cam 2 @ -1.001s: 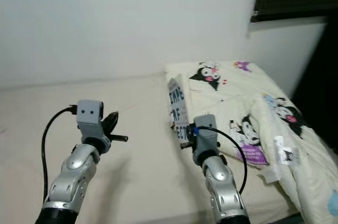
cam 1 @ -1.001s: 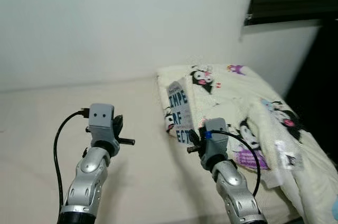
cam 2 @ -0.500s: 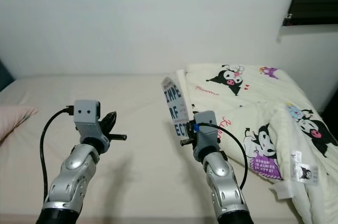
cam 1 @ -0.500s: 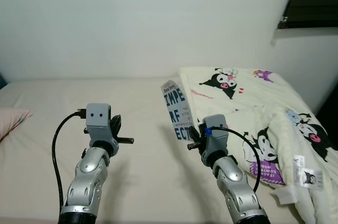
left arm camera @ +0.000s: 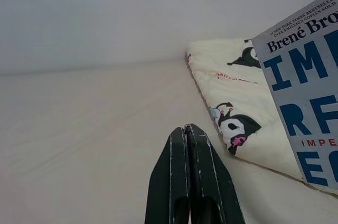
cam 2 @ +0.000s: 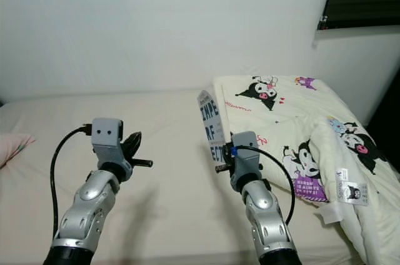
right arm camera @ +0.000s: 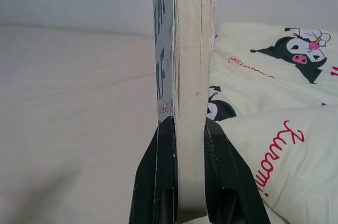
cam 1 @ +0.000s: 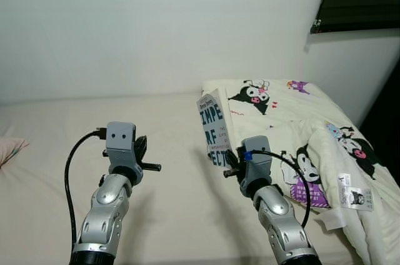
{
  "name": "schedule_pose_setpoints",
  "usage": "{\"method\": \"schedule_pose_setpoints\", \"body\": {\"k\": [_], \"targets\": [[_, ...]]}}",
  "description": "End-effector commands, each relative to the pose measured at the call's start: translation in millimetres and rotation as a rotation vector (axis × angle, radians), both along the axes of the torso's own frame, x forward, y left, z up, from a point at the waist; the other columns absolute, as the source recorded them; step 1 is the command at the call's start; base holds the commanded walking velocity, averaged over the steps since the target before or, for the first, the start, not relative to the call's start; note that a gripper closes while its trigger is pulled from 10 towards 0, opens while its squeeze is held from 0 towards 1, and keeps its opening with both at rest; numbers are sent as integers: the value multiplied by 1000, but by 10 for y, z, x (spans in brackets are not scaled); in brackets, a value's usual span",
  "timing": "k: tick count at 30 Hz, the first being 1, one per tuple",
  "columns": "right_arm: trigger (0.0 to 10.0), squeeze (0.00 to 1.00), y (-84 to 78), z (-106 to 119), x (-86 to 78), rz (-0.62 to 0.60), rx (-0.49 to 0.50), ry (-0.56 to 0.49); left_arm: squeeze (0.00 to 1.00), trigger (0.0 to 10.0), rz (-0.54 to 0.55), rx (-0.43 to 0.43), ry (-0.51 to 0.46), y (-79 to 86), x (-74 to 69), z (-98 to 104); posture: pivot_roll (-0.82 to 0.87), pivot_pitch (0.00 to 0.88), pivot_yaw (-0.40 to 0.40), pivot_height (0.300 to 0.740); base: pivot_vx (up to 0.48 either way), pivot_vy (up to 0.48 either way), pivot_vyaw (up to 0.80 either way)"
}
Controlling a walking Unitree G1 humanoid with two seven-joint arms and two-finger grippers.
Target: Clean up the room
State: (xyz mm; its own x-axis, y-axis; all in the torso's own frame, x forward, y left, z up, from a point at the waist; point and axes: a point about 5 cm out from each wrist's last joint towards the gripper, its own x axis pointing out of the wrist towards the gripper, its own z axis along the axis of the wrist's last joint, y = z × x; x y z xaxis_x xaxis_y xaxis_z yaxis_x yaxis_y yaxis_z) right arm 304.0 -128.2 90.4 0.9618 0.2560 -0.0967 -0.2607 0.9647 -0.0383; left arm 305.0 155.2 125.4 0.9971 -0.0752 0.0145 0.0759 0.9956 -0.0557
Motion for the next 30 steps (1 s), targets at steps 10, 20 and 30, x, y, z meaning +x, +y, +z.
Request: {"method": "schedule_pose_setpoints", "body": {"k": [10, 20, 30], "targets": [[10000, 0, 52, 71, 27, 24, 29, -42, 0, 10000, 11, 0, -7, 59, -8, 19, -1, 0, 4, 740, 0, 353, 0], [10000, 0, 67, 65, 31, 34, 30, -39, 0, 10000, 15, -6, -9, 71, -13, 24, 1, 0, 0, 740, 0, 436, 0], [10000, 0, 67, 62, 33, 39, 30, -37, 0, 10000, 16, -8, -11, 72, -13, 26, 1, 0, -2, 740, 0, 435, 0]]}}
